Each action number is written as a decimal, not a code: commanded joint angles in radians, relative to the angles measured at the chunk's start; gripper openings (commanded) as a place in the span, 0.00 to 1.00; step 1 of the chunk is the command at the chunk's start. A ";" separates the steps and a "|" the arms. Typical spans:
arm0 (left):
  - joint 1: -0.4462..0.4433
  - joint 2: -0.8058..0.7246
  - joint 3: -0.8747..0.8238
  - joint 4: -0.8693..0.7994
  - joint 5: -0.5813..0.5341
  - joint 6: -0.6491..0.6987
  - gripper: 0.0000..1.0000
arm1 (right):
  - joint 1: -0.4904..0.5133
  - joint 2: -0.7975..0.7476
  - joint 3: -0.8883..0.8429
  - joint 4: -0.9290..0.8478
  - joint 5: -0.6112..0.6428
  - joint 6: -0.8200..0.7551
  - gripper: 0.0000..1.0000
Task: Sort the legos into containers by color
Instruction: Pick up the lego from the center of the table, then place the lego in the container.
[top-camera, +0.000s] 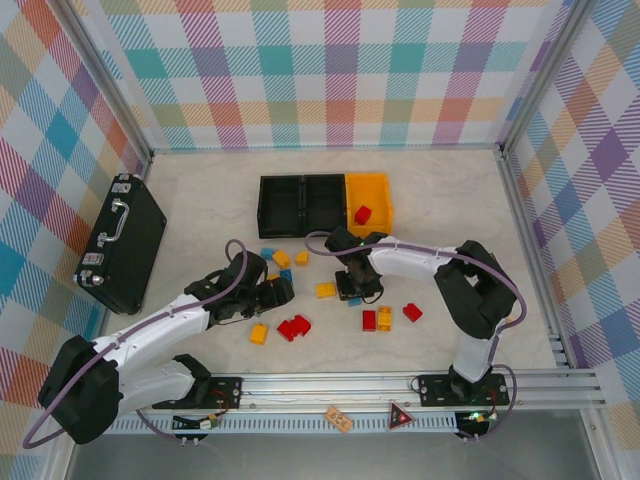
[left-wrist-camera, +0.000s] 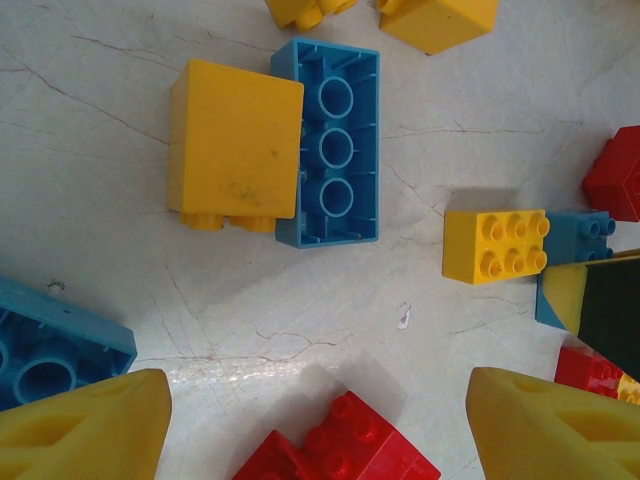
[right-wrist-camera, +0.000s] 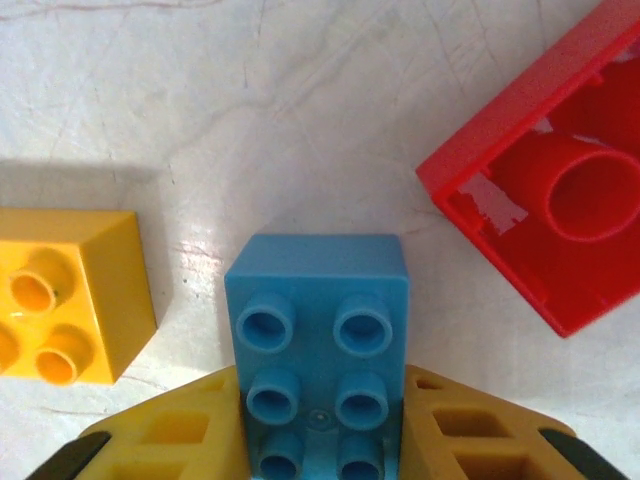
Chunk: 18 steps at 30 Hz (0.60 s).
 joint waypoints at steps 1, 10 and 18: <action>-0.008 -0.025 -0.008 -0.014 -0.011 -0.021 0.78 | 0.006 -0.051 0.037 -0.048 0.001 -0.007 0.28; -0.006 -0.034 0.051 -0.038 -0.039 -0.024 0.78 | -0.003 -0.037 0.233 -0.107 -0.006 -0.054 0.27; 0.016 0.052 0.165 -0.056 -0.050 0.009 0.77 | -0.060 0.113 0.518 -0.173 -0.005 -0.074 0.28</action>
